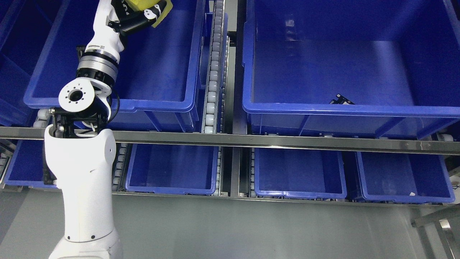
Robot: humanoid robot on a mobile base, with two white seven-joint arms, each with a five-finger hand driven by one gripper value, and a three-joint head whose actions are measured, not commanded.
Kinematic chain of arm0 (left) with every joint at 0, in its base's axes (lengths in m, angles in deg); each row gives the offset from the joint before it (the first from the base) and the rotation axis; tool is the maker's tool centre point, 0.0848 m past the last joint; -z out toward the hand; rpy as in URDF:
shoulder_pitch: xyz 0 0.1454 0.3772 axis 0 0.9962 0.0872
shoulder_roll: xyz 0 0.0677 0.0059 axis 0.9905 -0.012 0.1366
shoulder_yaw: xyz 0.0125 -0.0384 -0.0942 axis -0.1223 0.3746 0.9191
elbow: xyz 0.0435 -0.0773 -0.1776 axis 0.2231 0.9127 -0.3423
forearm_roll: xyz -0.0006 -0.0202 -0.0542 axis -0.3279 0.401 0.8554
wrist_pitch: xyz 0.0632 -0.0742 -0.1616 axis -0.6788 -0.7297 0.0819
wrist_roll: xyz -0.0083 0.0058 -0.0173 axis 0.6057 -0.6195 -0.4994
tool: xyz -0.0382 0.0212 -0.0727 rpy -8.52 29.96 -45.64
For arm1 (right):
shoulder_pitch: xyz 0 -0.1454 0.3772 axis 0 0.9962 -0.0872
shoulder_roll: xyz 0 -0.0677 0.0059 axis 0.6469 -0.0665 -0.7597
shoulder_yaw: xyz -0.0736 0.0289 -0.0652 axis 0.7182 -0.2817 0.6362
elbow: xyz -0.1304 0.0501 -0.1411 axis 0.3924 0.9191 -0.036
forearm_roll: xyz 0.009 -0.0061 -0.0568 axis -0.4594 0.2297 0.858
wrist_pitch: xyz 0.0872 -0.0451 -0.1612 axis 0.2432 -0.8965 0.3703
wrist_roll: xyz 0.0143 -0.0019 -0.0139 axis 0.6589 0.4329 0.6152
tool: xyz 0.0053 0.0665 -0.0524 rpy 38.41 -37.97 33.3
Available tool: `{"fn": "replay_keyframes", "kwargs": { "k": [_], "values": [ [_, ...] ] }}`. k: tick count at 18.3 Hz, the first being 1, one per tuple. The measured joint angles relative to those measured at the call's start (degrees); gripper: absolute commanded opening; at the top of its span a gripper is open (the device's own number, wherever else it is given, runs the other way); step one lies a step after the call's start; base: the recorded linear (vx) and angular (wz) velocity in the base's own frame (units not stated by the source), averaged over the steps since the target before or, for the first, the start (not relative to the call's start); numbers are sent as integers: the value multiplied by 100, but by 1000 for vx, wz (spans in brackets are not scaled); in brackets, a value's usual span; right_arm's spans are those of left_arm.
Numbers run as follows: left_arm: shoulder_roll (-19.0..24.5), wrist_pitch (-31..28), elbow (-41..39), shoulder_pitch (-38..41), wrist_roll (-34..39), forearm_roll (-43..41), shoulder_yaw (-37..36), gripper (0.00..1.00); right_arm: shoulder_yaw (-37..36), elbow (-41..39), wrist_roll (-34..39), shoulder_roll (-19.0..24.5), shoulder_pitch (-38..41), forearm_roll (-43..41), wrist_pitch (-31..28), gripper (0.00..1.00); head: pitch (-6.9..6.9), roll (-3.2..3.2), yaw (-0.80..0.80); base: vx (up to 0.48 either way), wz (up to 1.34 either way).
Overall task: Move yellow foam block to right shelf middle
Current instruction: 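Extend the left hand over a middle-row blue bin and release the cube, then withdraw the open left hand up from the bin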
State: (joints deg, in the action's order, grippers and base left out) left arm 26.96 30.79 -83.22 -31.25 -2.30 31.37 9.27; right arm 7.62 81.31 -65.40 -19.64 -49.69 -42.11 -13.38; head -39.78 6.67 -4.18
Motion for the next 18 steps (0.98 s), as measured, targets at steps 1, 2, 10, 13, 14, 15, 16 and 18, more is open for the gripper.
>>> {"fn": "replay_keyframes", "kwargs": {
  "k": [1,2,10,13,14,15,16,18],
  "values": [
    [0,-203,21,-22,19,-77,-57,100,0,0,0,0,0,0,0,100,0,0,0,5,71],
    [0,-324,37,-50,37,-149,-124,100,0,0,0,0,0,0,0,100,0,0,0,5,71],
    [0,1490,79,-29,2,-341,-335,100,0,0,0,0,-1,0,0,100,0,0,0,2,6],
    [0,2781,56,328,-16,-347,-283,100,0,0,0,0,-1,0,1,100,0,0,0,0,0],
    [0,3234,28,478,-17,-341,-261,100,0,0,0,0,0,0,1,100,0,0,0,0,0],
    [0,3637,-1,650,-17,-335,-236,100,0,0,0,0,-1,0,1,100,0,0,0,0,0],
    [0,3963,-29,802,-17,-329,-214,100,0,0,0,0,-1,0,1,100,0,0,0,0,0],
    [0,4349,-76,1066,-17,-317,-176,100,0,0,0,0,0,0,1,100,0,0,0,0,0]
  ]
}}
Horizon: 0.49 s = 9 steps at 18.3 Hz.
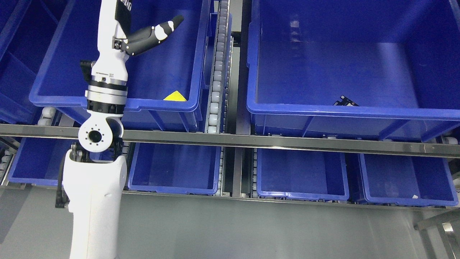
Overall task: Move yellow foam block to right shelf middle
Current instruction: 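Withdraw the open left hand up from the bin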
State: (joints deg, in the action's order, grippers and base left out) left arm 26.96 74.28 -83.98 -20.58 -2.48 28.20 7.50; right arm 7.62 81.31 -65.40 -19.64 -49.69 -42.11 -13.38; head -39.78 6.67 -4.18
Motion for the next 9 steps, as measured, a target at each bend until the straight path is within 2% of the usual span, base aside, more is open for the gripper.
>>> {"fn": "replay_keyframes", "kwargs": {
  "k": [5,9],
  "values": [
    [0,149,-89,364,53,21,74,100,0,0,0,0,0,0,0,100,0,0,0,0,0],
    [0,-498,-135,486,266,40,114,100,0,0,0,0,0,0,0,100,0,0,0,0,0]
  ]
}}
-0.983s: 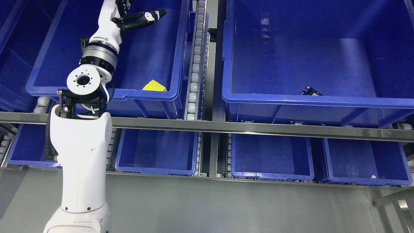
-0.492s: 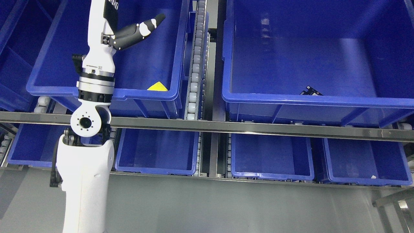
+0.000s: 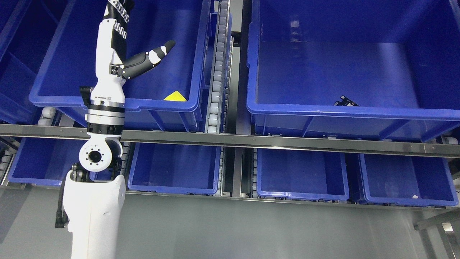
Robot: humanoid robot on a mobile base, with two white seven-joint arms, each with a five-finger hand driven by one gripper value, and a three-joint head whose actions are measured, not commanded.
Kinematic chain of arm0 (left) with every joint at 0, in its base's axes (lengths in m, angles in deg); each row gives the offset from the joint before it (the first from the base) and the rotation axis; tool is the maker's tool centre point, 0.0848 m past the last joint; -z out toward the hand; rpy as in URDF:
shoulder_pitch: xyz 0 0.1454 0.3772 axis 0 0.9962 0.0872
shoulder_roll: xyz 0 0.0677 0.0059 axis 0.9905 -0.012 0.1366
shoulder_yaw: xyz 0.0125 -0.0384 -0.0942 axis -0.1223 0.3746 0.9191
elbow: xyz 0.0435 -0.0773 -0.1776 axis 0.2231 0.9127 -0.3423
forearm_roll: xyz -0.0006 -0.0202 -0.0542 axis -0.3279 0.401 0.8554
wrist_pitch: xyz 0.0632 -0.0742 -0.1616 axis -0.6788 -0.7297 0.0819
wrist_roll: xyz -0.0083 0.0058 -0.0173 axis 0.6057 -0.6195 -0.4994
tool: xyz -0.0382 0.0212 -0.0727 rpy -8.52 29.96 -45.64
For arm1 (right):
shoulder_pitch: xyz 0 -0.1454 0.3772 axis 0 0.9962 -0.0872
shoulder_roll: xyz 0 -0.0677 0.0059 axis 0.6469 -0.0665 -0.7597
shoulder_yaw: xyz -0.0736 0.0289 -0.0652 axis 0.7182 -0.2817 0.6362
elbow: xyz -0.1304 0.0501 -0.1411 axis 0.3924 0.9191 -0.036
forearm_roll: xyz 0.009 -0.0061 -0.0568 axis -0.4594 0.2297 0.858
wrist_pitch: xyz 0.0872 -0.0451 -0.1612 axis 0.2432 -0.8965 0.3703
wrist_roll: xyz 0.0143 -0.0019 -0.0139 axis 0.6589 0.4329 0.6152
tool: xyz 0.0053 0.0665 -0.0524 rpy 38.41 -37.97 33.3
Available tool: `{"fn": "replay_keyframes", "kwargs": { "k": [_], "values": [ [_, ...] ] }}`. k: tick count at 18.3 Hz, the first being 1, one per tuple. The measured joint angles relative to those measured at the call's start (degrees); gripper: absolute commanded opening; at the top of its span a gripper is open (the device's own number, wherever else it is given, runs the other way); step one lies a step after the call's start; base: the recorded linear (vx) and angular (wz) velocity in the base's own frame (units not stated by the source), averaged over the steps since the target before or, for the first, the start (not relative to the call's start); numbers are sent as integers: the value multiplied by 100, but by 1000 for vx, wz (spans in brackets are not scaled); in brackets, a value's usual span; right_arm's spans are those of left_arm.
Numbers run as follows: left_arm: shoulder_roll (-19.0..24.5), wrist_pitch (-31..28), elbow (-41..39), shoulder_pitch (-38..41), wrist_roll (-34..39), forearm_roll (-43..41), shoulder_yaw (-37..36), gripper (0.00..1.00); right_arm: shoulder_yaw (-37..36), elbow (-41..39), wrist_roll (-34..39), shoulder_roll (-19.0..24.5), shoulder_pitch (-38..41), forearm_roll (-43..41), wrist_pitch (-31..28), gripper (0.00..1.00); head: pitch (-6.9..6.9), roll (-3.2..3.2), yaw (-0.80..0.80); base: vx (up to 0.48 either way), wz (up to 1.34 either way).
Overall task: Move yellow foam block to right shelf middle
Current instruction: 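Withdraw the open left hand up from the bin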
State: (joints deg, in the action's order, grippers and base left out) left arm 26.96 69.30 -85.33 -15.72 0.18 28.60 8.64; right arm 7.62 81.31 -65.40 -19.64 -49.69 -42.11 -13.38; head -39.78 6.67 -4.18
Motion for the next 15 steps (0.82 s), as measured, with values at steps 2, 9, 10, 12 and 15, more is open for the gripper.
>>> {"fn": "replay_keyframes", "kwargs": {
  "k": [2,9,10,12,15],
  "values": [
    [0,-332,-16,24,99,4,13,100,0,0,0,0,0,0,0,100,0,0,0,0,0],
    [0,-857,-53,46,185,12,43,100,0,0,0,0,0,0,1,100,0,0,0,0,0],
    [0,-880,-55,46,189,13,46,100,0,0,0,0,0,0,1,100,0,0,0,0,0],
    [0,-895,-62,44,195,14,50,100,0,0,0,0,0,0,1,100,0,0,0,0,0],
    [0,-903,-69,36,195,14,57,100,0,0,0,0,0,0,1,100,0,0,0,-2,-14]
  ]
}}
